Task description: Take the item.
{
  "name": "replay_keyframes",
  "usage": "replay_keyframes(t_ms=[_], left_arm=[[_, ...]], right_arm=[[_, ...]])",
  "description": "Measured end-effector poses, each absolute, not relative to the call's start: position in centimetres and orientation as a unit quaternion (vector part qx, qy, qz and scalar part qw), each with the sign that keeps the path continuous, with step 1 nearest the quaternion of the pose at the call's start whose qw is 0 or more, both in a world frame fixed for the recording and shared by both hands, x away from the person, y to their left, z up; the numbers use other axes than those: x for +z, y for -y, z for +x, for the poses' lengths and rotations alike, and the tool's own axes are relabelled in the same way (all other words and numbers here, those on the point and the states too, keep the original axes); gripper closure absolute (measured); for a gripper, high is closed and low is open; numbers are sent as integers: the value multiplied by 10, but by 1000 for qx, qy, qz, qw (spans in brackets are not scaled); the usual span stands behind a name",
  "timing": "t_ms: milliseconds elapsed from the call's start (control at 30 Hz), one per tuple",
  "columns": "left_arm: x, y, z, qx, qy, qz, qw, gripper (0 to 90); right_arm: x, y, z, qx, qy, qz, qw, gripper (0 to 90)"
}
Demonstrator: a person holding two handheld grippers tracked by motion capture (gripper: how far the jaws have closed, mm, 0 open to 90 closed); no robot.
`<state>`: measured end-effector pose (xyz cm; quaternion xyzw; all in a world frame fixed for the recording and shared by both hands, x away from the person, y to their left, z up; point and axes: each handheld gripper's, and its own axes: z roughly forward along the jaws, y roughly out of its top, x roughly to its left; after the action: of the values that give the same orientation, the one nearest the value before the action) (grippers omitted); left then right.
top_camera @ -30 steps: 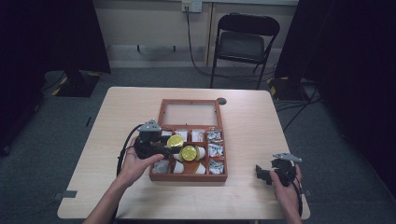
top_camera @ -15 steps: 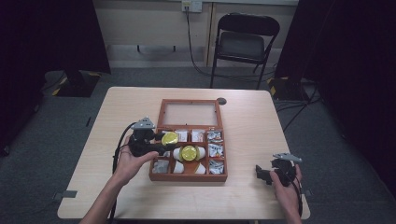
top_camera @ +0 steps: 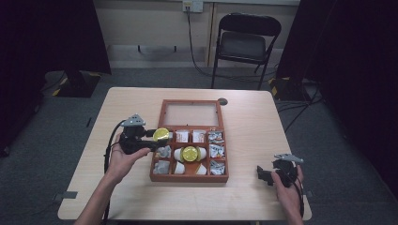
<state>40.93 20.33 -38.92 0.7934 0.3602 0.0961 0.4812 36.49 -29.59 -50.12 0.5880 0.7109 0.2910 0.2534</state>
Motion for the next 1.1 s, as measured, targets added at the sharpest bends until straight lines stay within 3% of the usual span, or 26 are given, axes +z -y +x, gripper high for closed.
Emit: replay_keyframes(t_ms=[1100], left_arm=[[-397, -262, 420, 150, -438, 758, 460, 385]], right_arm=[[-501, 296, 365, 291, -711, 588, 253, 0]])
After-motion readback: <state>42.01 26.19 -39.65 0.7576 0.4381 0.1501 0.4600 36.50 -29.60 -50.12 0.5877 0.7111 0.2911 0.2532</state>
